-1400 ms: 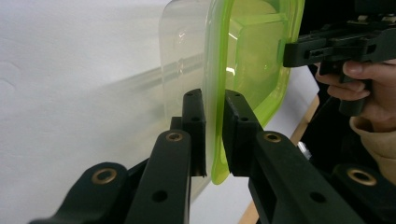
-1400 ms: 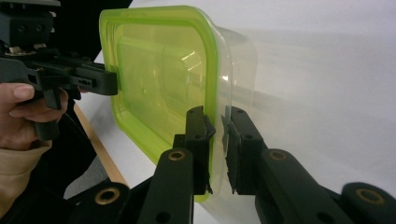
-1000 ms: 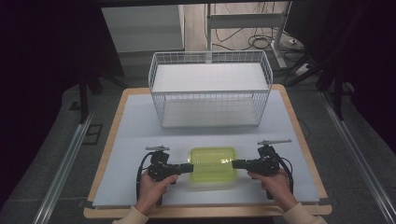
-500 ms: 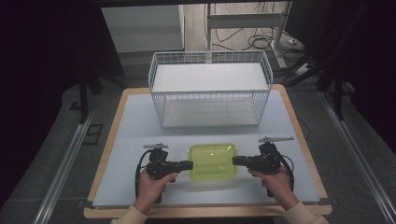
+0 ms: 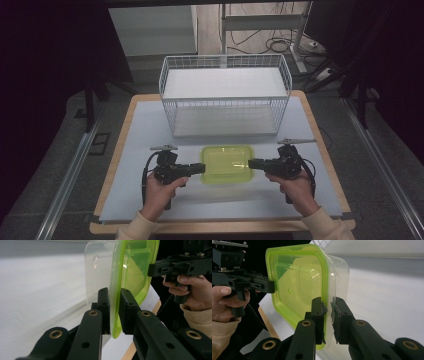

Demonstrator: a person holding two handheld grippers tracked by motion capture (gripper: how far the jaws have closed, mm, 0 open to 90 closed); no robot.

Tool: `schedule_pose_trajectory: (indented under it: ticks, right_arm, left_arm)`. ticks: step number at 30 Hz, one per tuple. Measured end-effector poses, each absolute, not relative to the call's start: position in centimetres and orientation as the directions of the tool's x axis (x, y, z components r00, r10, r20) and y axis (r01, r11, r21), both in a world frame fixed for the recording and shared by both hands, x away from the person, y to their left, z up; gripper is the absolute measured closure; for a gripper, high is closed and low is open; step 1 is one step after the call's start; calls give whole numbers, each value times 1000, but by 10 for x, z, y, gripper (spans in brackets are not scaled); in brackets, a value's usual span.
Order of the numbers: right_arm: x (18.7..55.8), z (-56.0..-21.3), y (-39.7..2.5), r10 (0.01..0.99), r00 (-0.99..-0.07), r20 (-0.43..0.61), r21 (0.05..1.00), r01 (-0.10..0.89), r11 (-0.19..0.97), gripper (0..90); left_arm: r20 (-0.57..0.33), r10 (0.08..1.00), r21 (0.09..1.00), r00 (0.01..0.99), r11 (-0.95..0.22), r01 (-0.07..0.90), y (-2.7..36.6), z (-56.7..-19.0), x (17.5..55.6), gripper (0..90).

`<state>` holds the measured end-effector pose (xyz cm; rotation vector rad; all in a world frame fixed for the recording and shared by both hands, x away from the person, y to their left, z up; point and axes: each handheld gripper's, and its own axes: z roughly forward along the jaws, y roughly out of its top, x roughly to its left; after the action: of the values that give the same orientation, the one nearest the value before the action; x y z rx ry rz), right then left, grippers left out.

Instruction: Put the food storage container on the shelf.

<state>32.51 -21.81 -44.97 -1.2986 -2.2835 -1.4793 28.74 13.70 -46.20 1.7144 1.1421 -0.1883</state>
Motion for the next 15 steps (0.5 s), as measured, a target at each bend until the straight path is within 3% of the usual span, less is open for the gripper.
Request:
schedule_pose_trajectory:
  ticks: [15]
  right_arm:
    - [331, -433, -217, 592, -632, 501, 709, 692, 138, 803]
  left_arm:
    - [-582, 598, 675, 550, -21, 737, 137, -445, 296, 806]
